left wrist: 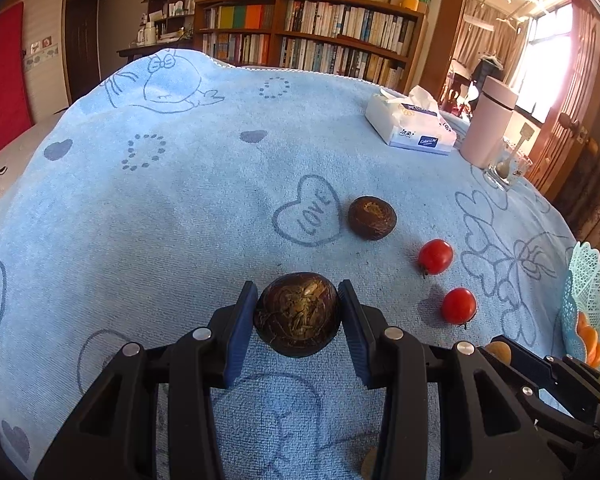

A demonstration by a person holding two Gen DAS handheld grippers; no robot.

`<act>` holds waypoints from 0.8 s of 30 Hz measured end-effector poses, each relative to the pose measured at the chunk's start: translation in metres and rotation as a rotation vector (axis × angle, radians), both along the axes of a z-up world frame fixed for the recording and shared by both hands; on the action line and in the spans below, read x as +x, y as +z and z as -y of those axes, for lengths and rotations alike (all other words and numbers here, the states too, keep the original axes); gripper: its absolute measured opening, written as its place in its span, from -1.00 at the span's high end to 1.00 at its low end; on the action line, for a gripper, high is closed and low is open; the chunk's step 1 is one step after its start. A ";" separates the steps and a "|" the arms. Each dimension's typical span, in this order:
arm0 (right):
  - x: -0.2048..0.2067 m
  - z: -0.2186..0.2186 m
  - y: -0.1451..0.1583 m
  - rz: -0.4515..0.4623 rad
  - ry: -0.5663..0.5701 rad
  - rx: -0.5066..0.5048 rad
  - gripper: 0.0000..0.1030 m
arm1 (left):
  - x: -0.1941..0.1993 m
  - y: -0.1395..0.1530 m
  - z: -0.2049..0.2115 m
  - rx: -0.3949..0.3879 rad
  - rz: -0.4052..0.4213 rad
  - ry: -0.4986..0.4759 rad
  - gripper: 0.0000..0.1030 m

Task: Organize fruits
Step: 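Carry the tan fruit into the basket and open the right tool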

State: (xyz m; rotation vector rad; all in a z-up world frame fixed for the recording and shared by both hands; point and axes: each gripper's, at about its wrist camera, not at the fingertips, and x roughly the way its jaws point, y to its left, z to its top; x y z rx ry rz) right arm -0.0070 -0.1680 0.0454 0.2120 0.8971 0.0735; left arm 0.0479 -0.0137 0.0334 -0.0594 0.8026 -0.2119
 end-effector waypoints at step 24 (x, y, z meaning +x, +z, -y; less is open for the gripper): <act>-0.052 0.097 0.032 0.078 -0.287 -0.013 0.47 | -0.015 0.001 0.021 0.024 0.023 -0.074 0.18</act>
